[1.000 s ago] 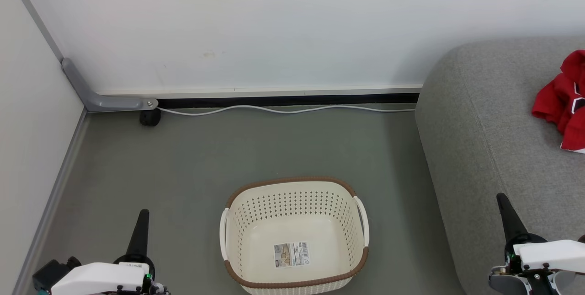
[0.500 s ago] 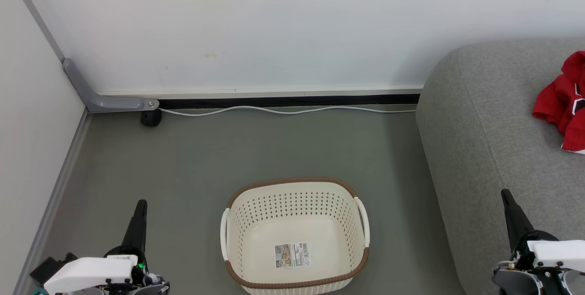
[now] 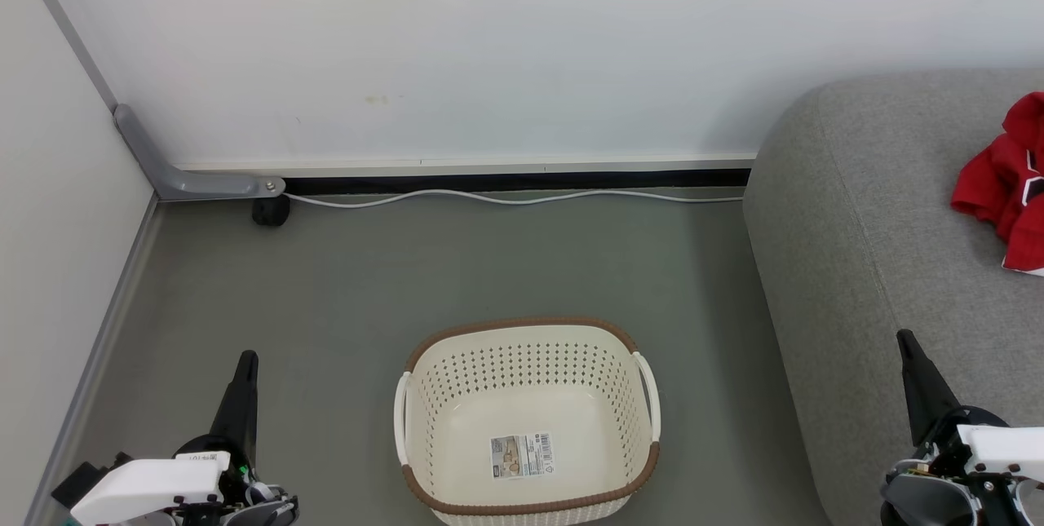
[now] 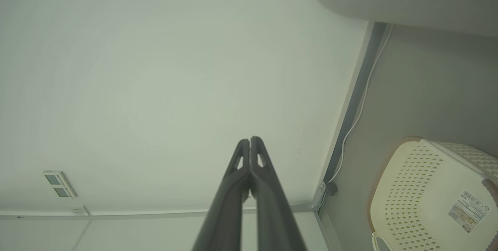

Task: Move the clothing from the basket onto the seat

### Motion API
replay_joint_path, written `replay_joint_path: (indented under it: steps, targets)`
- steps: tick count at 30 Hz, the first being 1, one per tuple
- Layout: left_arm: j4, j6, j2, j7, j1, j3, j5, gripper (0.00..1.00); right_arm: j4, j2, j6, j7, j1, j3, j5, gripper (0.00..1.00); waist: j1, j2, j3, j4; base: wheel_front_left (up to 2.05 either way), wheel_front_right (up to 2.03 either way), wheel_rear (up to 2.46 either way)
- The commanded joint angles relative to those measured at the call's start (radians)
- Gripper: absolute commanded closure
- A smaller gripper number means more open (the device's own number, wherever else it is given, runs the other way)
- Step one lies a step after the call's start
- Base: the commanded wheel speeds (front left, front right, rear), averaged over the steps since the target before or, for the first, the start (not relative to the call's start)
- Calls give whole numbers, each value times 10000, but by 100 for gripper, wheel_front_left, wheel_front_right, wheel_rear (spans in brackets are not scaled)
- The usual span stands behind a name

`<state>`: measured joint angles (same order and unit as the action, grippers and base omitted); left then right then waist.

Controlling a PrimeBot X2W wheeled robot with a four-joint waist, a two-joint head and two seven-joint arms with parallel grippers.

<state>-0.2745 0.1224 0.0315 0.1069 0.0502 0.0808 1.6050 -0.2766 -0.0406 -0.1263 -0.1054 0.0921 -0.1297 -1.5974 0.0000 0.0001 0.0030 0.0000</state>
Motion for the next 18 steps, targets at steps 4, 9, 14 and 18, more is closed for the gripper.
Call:
replay_joint_path:
  steps: [4,9,14,18]
  targets:
    - [290,82,187,64,579,331,35,100,318,-97,-44,-81,159,156,-110,100,0,-1,0,0,0,0,0]
    - [290,82,187,64,579,331,35,100,318,-97,-44,-81,159,157,-110,100,0,-1,0,0,0,0,0]
    - [291,82,187,64,579,330,35,100,318,-97,-44,-80,159,157,-110,100,0,-1,0,0,0,0,0]
    - [291,82,187,64,579,330,35,100,318,-97,-44,-80,159,157,-111,100,0,-1,0,0,0,0,0]
